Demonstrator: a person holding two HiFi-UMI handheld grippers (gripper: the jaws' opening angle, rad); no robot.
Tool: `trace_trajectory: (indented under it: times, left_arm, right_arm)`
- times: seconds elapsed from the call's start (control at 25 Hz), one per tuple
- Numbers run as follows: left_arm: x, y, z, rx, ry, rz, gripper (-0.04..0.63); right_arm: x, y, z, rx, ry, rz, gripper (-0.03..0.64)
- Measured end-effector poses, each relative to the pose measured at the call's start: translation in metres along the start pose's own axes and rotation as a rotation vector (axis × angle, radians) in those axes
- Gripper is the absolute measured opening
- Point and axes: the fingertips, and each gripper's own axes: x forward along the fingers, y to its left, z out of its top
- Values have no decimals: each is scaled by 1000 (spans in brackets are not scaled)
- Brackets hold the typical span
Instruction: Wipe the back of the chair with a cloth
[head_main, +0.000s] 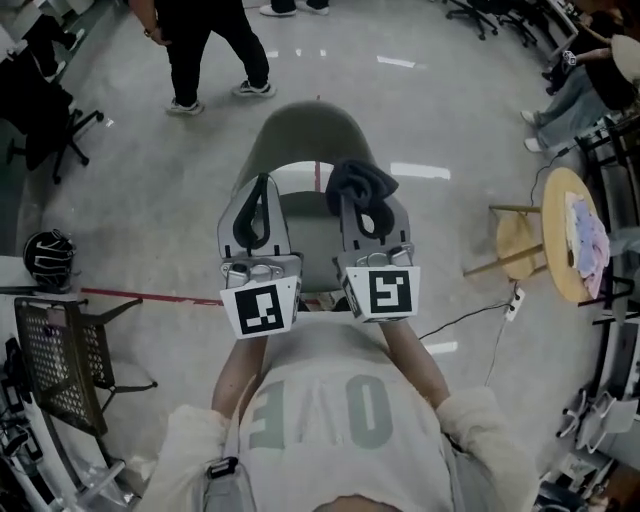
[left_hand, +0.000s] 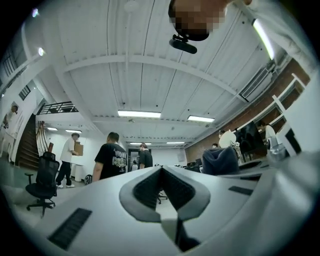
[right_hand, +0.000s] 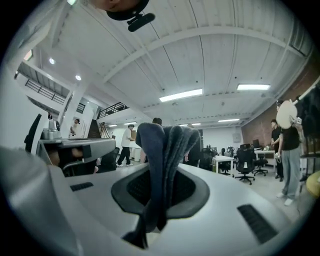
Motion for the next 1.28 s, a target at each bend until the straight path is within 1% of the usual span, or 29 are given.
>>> trace_trajectory:
  times: [0.2, 0.28, 0.4, 0.56, 0.72, 0.8, 0.88, 0.96, 1.04, 1.12, 1.28]
  left_arm:
    - [-2, -14, -1, 10, -6, -13, 14]
    - [0, -22, -2, 26, -16, -24, 14]
    - [3, -34, 1, 9, -21, -33, 14]
    - [6, -42, 4, 7, -27, -37, 14]
    - [6, -46, 1, 2, -20, -32, 14]
    - [3, -48, -3, -2, -11, -25, 14]
    - [-1, -51, -5, 15, -12, -25, 14]
    - [-2, -53, -5, 28, -15, -28, 14]
    - [-2, -55, -2, 23, -7, -28, 14]
    - [-1, -57, -1, 21, -7, -27, 14]
    - [-2, -63, -3, 42, -11, -30, 14]
  right_arm:
    - [-21, -7, -20, 51, 40, -17, 54]
    - [-24, -9, -17, 35, 45, -9, 54]
    - [-26, -7, -13, 6, 36, 7, 54]
    - [-26, -4, -15, 25, 27, 38, 54]
    - [-26, -2, -17, 22, 31, 61, 54]
    - [-29, -5, -22, 36, 37, 54, 54]
    - [-32, -12, -23, 50, 48, 41, 54]
    - [-35, -21, -24, 47, 59, 21, 54]
    - [-37, -26, -26, 38, 71, 3, 54]
    - [-37, -27, -26, 34, 65, 7, 54]
    - [-41, -32, -30, 40, 57, 11, 54]
